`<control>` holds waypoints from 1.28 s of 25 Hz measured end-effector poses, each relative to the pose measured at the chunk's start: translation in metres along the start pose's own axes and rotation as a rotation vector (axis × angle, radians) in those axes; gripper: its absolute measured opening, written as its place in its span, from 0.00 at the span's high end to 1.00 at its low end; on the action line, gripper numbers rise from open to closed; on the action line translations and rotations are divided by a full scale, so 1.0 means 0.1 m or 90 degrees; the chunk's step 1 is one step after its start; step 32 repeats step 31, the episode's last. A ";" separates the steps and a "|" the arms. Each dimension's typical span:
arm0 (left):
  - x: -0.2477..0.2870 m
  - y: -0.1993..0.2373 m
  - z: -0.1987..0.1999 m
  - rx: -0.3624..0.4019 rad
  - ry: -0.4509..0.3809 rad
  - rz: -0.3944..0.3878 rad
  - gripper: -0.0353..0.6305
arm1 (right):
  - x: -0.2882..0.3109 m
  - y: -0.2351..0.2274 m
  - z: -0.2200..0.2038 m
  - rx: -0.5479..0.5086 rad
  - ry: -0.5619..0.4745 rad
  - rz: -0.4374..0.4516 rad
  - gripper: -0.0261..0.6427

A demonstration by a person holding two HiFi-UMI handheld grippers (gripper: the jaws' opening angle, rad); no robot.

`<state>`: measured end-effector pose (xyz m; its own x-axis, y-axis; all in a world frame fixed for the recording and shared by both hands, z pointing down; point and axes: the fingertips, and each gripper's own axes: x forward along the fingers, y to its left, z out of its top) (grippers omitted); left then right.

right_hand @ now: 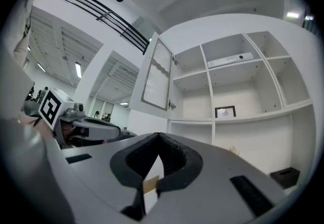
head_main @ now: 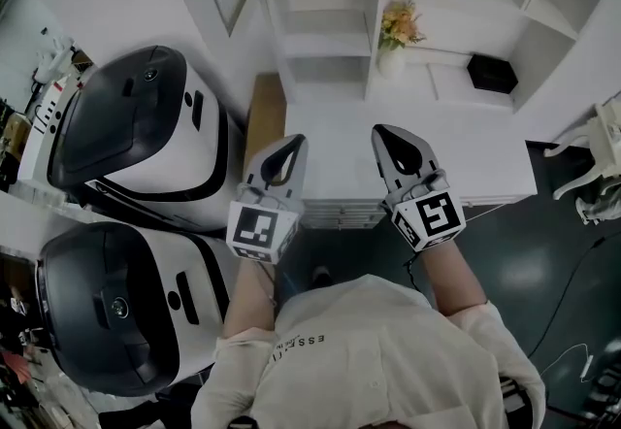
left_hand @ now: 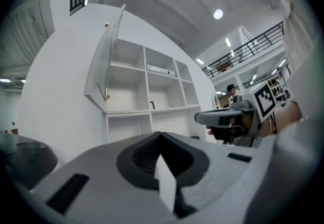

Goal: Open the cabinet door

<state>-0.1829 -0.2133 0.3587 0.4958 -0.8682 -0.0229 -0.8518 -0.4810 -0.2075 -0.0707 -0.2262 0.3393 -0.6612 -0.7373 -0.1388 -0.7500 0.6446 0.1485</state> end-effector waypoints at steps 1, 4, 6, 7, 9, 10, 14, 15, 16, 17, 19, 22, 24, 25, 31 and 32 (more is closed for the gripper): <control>0.01 0.00 0.01 -0.005 -0.002 -0.002 0.95 | -0.01 0.01 0.02 -0.007 -0.008 0.000 0.94; 0.03 0.01 0.06 0.000 -0.007 -0.007 0.94 | -0.03 0.03 0.06 -0.033 -0.016 -0.001 0.94; 0.05 0.03 0.10 -0.004 -0.015 -0.007 0.94 | -0.01 0.03 0.06 -0.037 -0.013 0.002 0.94; 0.06 0.05 0.12 -0.009 -0.019 -0.006 0.94 | 0.00 0.03 0.06 -0.038 -0.011 0.004 0.94; 0.08 0.09 0.15 -0.015 -0.024 -0.003 0.94 | 0.01 0.02 0.06 -0.039 -0.007 0.004 0.94; 0.09 0.10 0.16 -0.017 -0.026 -0.003 0.94 | 0.01 0.01 0.05 -0.041 -0.005 0.003 0.94; 0.14 0.13 0.19 -0.009 -0.025 -0.008 0.94 | 0.05 -0.02 -0.02 -0.044 0.013 0.005 0.94; 0.15 0.12 0.19 -0.005 -0.026 -0.011 0.94 | 0.05 -0.03 -0.03 -0.040 0.015 0.006 0.94; 0.17 0.11 0.19 -0.004 -0.026 -0.014 0.94 | 0.05 -0.04 -0.04 -0.034 0.016 0.006 0.94; 0.19 0.10 0.19 -0.004 -0.025 -0.018 0.94 | 0.05 -0.06 -0.06 -0.029 0.018 0.005 0.94; 0.23 0.07 0.17 -0.004 -0.018 -0.026 0.94 | 0.06 -0.09 -0.07 -0.023 0.018 0.004 0.94; 0.28 0.04 0.15 -0.001 -0.009 -0.036 0.94 | 0.08 -0.13 -0.06 -0.028 0.015 0.002 0.94; 0.30 0.03 0.15 -0.002 -0.011 -0.039 0.94 | 0.08 -0.14 -0.06 -0.034 0.015 0.001 0.94; 0.31 0.03 0.16 -0.003 -0.012 -0.039 0.94 | 0.09 -0.14 -0.06 -0.037 0.015 0.001 0.94; 0.34 0.07 0.15 -0.007 -0.014 -0.037 0.94 | 0.12 -0.17 -0.12 -0.032 0.028 -0.005 0.94; 0.34 0.07 0.15 -0.007 -0.014 -0.037 0.94 | 0.12 -0.17 -0.12 -0.032 0.028 -0.005 0.94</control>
